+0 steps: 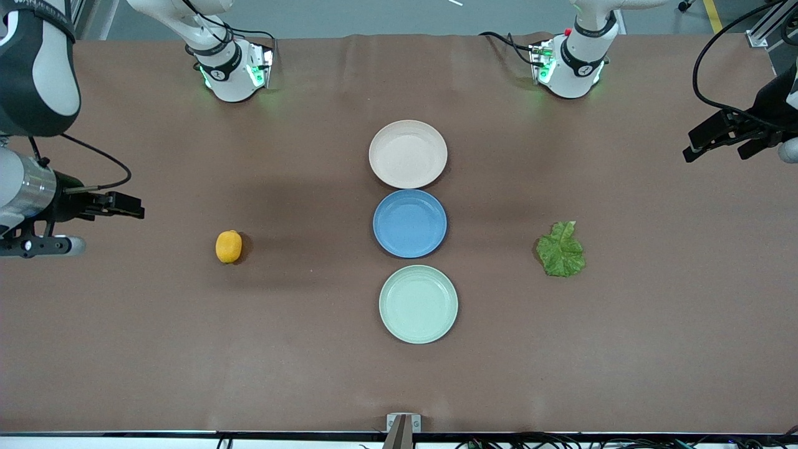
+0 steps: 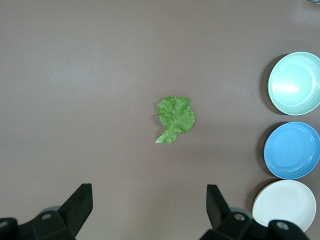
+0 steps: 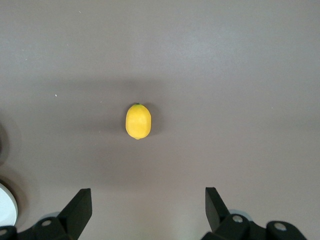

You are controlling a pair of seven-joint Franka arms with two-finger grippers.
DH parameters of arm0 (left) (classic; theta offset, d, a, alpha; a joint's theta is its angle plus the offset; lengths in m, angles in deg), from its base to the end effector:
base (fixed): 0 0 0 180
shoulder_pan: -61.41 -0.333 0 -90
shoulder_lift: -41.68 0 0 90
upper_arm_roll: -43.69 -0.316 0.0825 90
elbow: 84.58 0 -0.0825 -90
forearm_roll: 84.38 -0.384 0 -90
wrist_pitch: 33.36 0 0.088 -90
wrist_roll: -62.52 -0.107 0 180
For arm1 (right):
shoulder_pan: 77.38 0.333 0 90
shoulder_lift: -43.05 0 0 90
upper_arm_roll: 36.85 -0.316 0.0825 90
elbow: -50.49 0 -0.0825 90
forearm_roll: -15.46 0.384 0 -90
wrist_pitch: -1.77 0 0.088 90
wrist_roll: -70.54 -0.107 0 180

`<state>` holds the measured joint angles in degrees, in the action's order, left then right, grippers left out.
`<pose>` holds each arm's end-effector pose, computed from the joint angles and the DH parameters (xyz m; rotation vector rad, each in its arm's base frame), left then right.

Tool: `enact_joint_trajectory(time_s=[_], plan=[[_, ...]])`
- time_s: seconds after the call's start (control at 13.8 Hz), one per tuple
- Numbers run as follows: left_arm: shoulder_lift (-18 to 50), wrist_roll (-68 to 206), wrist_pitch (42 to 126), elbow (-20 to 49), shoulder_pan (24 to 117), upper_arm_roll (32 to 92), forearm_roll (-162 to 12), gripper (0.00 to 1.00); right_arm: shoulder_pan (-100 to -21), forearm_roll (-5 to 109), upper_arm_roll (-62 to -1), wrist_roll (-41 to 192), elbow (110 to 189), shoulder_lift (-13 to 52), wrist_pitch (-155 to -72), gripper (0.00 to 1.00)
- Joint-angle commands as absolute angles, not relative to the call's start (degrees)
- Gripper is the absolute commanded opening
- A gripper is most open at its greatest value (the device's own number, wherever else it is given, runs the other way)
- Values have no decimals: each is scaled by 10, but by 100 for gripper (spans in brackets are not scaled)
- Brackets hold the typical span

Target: Pick lemon and lettuce from plates

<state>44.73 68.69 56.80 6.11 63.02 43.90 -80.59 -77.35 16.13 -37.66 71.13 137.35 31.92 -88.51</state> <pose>0.5380 -0.0242 0.6484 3.0700 0.1146 0.0603 0.6065 0.0094 0.5376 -3.1202 -0.0375 0.2103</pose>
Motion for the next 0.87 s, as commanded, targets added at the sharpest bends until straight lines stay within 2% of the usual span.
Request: enact_joint_trajectory(time_s=[0.0,0.44,0.8], plan=[[441,680,556,45,631,440,-817,100,-776,156,-378,713,1530,431,-959,100],[442,680,556,45,633,440,-817,100,-776,156,-378,713,1573,485,-968,100],[442,680,556,45,634,441,-817,100,-779,162,-379,714,1577,496,-970,100]])
